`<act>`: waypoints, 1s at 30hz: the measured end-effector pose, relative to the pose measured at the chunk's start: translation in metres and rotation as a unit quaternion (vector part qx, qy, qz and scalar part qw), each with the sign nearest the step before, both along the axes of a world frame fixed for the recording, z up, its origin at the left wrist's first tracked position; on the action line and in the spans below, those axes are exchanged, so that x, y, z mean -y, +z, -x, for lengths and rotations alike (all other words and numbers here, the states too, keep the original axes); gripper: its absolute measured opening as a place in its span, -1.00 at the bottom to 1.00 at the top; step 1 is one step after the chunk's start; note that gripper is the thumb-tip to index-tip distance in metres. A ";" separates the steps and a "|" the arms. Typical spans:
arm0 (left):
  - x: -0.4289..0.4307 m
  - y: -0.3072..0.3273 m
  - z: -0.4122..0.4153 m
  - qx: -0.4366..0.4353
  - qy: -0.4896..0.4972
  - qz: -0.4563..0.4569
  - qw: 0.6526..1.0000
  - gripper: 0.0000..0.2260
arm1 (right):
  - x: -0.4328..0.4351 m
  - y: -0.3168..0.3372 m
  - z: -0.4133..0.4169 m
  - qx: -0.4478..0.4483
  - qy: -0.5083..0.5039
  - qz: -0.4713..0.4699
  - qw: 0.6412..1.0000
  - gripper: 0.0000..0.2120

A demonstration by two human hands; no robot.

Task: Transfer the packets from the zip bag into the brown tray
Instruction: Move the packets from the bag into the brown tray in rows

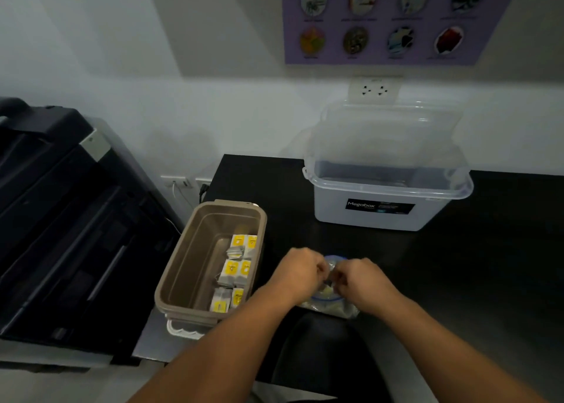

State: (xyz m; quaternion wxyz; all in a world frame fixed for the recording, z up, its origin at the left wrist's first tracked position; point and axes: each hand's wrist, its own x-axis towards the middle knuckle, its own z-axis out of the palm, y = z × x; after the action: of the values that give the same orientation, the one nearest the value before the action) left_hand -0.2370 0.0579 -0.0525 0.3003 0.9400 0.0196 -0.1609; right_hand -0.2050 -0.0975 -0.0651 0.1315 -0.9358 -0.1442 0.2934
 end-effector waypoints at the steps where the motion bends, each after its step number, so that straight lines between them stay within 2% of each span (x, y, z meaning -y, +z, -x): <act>1: 0.004 -0.009 -0.001 -0.014 -0.029 -0.039 0.999 -0.87 | -0.001 -0.004 0.001 0.000 0.006 0.023 1.000 -0.83; 4: 0.014 -0.027 -0.006 -0.074 -0.086 -0.147 0.983 -0.82 | -0.001 -0.011 0.002 0.005 0.029 0.095 0.995 -0.67; 6: 0.020 -0.033 -0.011 -0.118 -0.094 -0.204 0.967 -0.74 | 0.000 -0.015 0.002 0.001 0.043 0.107 0.993 -0.60; 11: 0.042 -0.030 -0.027 -0.241 -0.063 -0.254 0.935 -0.59 | -0.004 -0.032 -0.001 0.002 0.030 0.115 0.993 -0.47; 13: 0.046 -0.033 -0.026 -0.220 -0.071 -0.273 0.934 -0.60 | -0.008 -0.031 -0.004 -0.023 0.017 0.140 0.990 -0.39; 18: 0.044 -0.037 -0.019 -0.115 -0.096 -0.327 0.933 -0.79 | -0.014 -0.025 -0.013 -0.078 -0.004 0.168 0.983 -0.17; 21: 0.045 -0.036 -0.019 -0.096 -0.091 -0.329 0.935 -0.81 | -0.011 -0.020 -0.012 -0.073 0.022 0.165 0.983 -0.24; 24: 0.045 -0.039 -0.019 -0.108 -0.085 -0.324 0.936 -0.79 | -0.004 -0.017 -0.009 -0.032 0.078 0.156 0.984 -0.35; 27: 0.043 -0.039 -0.019 -0.104 -0.084 -0.320 0.938 -0.80 | 0.001 -0.019 -0.006 0.033 0.153 0.130 0.979 -0.50; 30: 0.037 -0.037 -0.021 -0.085 -0.070 -0.292 0.950 -0.80 | 0.007 -0.018 -0.007 0.071 0.157 0.071 0.982 -0.71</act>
State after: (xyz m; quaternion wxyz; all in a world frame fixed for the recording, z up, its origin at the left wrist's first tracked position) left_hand -0.2160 0.0210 -0.0895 -0.0021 0.9685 0.0257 -0.2475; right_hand -0.1982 -0.1048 -0.0836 0.0064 -0.9269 -0.2775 0.2528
